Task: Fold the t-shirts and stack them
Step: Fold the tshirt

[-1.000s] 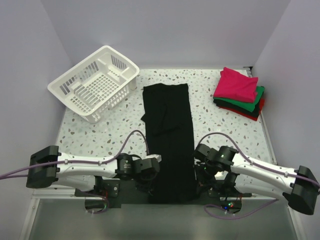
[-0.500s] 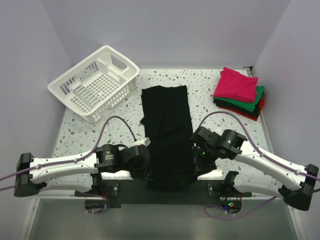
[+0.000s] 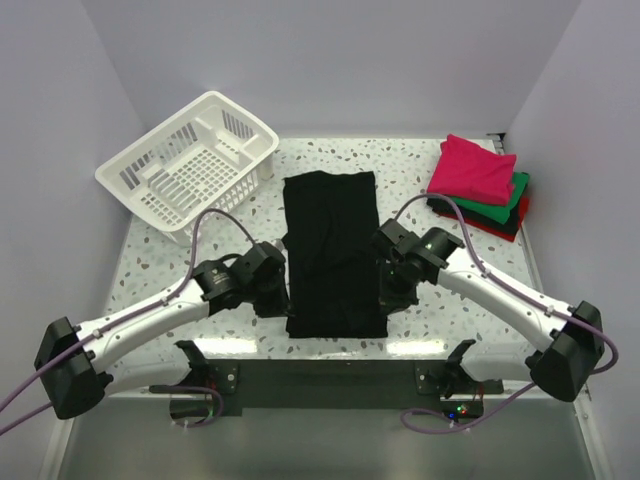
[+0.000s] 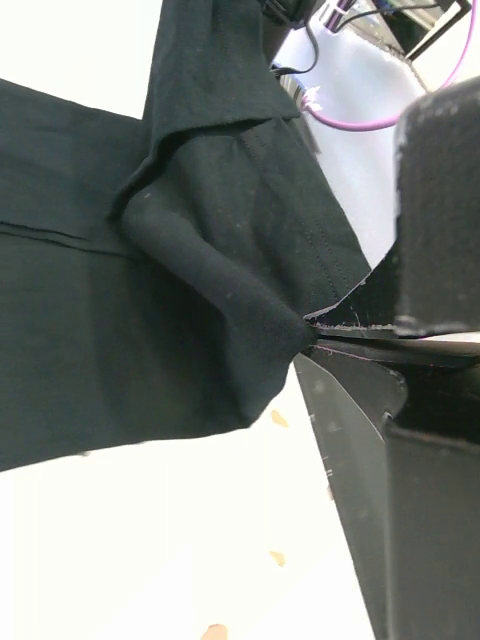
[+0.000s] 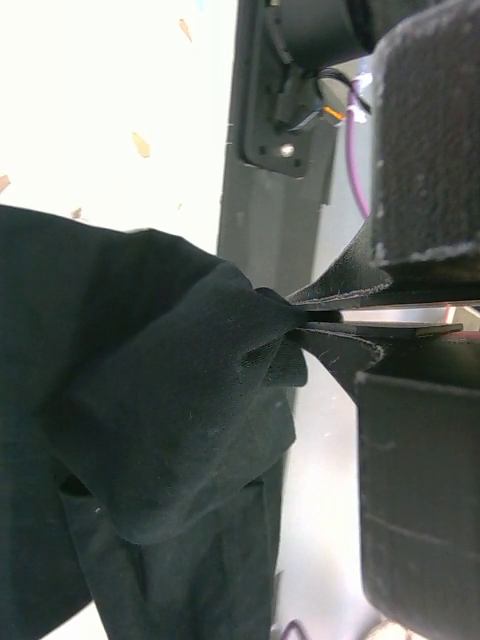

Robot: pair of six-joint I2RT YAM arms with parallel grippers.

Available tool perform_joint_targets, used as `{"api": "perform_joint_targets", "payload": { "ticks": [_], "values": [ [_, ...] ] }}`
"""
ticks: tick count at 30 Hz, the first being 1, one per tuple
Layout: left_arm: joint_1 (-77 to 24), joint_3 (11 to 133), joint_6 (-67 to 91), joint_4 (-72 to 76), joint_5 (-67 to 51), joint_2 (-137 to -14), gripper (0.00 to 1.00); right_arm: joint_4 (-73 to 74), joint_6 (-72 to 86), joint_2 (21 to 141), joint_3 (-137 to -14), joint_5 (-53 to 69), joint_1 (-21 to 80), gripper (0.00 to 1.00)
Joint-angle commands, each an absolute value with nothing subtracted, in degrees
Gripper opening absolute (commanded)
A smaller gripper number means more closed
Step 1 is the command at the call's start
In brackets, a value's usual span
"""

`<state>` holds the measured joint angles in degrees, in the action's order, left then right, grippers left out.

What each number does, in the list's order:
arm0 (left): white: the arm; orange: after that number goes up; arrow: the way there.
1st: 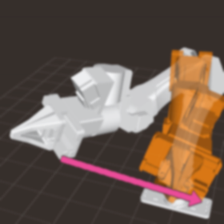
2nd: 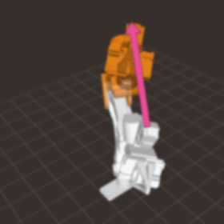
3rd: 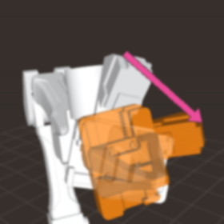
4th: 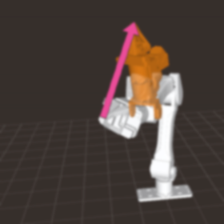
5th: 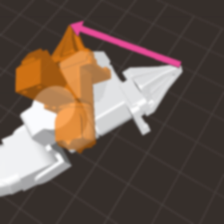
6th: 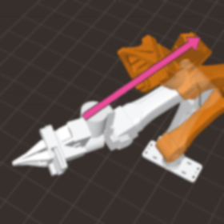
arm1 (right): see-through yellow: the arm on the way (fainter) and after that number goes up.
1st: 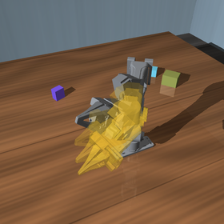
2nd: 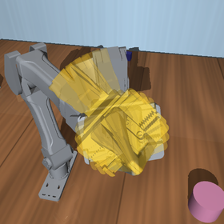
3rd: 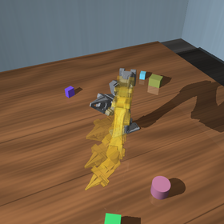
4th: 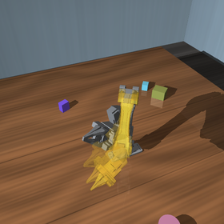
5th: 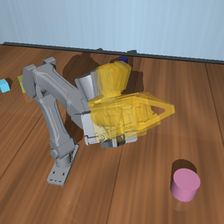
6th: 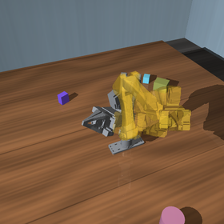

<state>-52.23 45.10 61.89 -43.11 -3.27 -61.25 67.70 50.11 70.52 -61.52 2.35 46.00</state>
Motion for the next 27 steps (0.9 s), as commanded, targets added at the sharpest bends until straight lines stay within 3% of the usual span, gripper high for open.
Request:
{"api": "perform_joint_targets", "payload": {
  "ticks": [1,12,27],
  "values": [
    [-47.74,44.83,54.5,-37.8,-6.5,-63.36,0.0,63.2,47.11,72.94,-64.33,0.26,43.51,0.0],
    [-36.92,45.44,46.24,-27.61,-11.07,-72.33,0.0,59.06,39.55,84.62,-70.56,0.18,37.53,0.0],
    [-27.69,51.59,38.06,-23.29,-18.8,-83.67,0.0,60.56,37.44,90.35,-75.24,0.18,34.72,0.0]
  ]
}}
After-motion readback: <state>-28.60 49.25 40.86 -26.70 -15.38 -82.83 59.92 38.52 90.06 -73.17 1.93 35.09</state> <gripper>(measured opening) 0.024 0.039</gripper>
